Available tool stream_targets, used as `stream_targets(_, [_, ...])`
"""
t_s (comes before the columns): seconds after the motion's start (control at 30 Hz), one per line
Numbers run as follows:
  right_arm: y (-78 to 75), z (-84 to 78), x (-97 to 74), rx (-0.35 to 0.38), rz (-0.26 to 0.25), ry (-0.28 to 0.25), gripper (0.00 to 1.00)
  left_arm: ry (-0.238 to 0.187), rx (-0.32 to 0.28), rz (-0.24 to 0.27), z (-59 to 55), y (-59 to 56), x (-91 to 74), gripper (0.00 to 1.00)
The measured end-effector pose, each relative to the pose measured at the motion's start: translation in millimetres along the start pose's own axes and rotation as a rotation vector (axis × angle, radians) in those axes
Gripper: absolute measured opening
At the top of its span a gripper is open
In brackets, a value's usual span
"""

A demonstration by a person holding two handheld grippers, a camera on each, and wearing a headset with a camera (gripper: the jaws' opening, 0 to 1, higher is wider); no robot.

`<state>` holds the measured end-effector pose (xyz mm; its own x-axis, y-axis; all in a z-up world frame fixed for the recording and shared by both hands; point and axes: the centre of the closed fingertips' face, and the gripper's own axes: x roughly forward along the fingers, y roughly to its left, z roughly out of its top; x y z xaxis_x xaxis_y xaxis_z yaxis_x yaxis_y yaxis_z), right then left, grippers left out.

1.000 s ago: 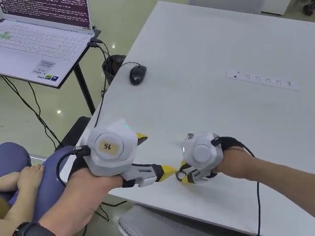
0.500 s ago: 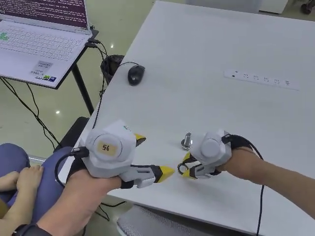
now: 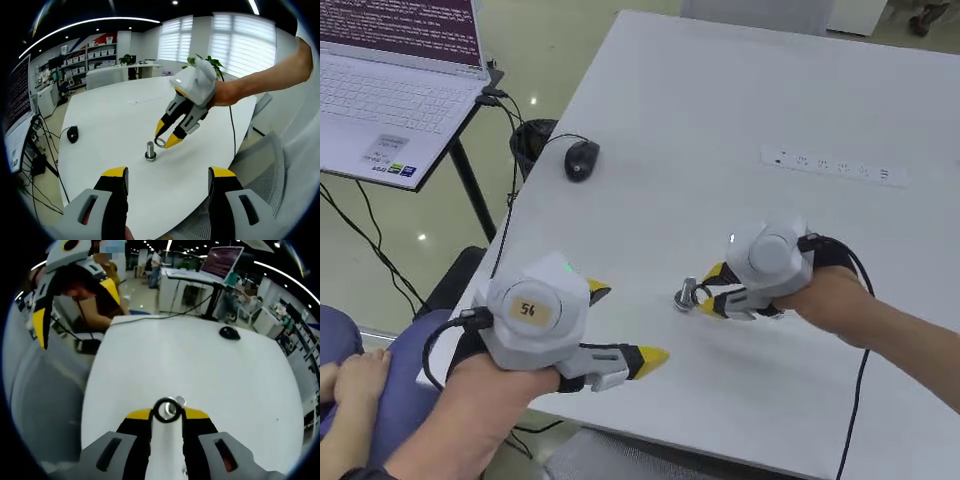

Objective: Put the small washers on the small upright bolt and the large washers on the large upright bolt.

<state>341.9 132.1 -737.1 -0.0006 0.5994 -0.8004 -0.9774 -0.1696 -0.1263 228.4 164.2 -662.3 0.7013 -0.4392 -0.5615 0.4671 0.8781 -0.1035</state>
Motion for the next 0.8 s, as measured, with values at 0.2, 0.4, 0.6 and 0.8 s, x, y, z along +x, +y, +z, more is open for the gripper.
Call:
stream_targets(0.2, [-11.5, 5.3, 5.8, 0.006, -0.010, 0.014, 0.23, -0.003, -0.003, 0.001, 0.0, 0.1, -1.2, 0.64])
stream_targets(0.4, [-15.2, 4.8, 15.6, 0.007, 0.006, 0.044, 0.23, -0.002, -0.010, 0.015, -2.6, 5.3, -5.3, 0.64])
stream_targets(0.6, [-13.1, 0.4, 22.9, -0.008, 0.025, 0.083, 0.23, -0.007, -0.019, 0.025, -2.5, 8.3, -7.5, 0.64])
stream_targets(0.8, [-13.3, -2.6, 26.6, -0.014, 0.037, 0.102, 0.23, -0.009, -0.022, 0.026, -2.2, 8.5, -7.2, 0.64])
